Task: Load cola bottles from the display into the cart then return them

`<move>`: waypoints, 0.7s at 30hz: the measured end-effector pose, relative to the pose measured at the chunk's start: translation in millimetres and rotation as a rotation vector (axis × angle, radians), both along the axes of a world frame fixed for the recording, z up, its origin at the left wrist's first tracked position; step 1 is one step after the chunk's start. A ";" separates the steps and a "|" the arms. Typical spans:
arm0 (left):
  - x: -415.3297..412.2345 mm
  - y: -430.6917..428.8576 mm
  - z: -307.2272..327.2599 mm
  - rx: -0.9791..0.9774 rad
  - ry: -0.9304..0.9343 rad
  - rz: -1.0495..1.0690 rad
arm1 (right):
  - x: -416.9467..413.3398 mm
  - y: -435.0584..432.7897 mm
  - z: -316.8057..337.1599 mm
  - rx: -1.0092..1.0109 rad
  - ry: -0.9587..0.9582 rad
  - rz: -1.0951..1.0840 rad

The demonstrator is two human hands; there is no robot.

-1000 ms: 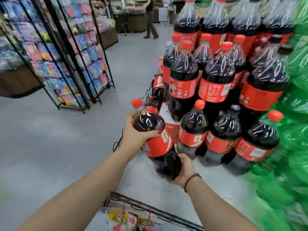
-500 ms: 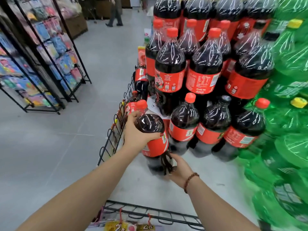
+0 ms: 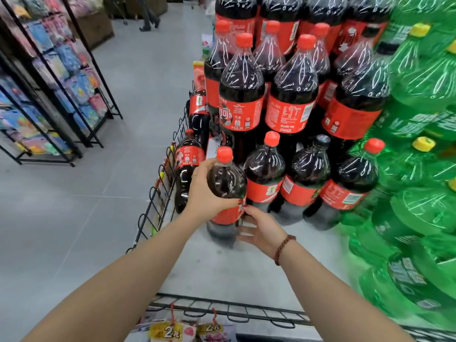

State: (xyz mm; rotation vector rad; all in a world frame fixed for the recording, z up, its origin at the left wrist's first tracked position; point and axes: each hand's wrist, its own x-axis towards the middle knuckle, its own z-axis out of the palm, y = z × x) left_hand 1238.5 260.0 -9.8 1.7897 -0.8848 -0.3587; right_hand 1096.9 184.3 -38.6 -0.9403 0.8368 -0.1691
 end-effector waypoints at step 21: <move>-26.2 44.9 -63.4 0.036 0.472 0.137 | 51.6 -17.1 111.7 -1.172 0.062 0.221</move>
